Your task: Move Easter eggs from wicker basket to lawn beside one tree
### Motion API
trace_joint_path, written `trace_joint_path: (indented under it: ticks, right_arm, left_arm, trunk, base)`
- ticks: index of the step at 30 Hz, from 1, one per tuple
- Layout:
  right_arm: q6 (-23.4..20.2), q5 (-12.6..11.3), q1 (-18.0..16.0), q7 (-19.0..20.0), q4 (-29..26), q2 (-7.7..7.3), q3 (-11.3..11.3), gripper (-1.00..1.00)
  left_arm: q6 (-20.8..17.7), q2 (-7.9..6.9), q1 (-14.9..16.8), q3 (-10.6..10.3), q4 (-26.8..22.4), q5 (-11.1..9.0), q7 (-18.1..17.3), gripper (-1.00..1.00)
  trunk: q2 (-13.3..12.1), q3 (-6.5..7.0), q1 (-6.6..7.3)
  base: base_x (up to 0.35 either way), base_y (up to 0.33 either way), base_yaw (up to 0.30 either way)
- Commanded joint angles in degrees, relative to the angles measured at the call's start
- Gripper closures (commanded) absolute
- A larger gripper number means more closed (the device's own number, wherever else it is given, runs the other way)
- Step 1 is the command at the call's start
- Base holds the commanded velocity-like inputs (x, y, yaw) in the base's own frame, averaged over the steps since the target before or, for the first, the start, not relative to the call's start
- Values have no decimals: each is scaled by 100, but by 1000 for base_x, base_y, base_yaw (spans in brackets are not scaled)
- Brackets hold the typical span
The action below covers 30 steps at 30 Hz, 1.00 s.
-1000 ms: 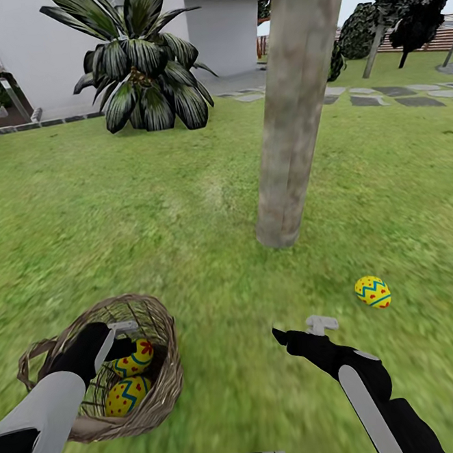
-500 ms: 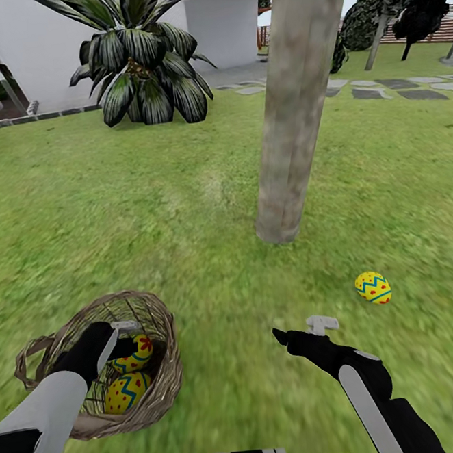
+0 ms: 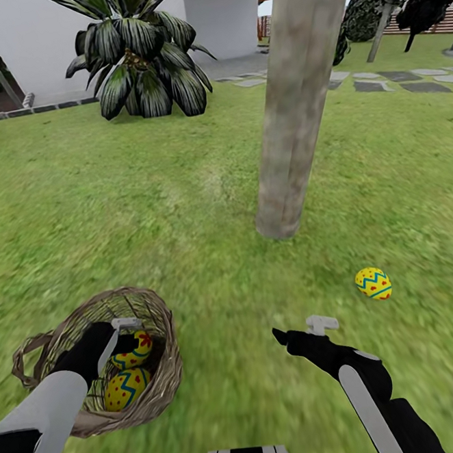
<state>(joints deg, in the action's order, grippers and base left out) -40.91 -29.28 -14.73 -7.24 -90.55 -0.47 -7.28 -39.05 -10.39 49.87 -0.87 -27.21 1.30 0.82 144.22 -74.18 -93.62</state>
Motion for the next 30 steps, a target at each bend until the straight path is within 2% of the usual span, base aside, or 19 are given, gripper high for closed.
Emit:
trace_joint_path:
  ticks: [1,30]
  right_arm:
    - [-14,-60,-3,-59,-7,-5,-10,-100]
    - [-17,-60,-3,-57,-7,-6,-11,-100]
  left_arm:
    - [-16,-2,2,-19,-10,11,6,-100]
    - [500,-1,-4,-211,-4,11,-8,-100]
  trunk:
    - [2,-14,1]
    - [2,-286,1]
  base:
    - [0,0,0]
    - [0,0,0]
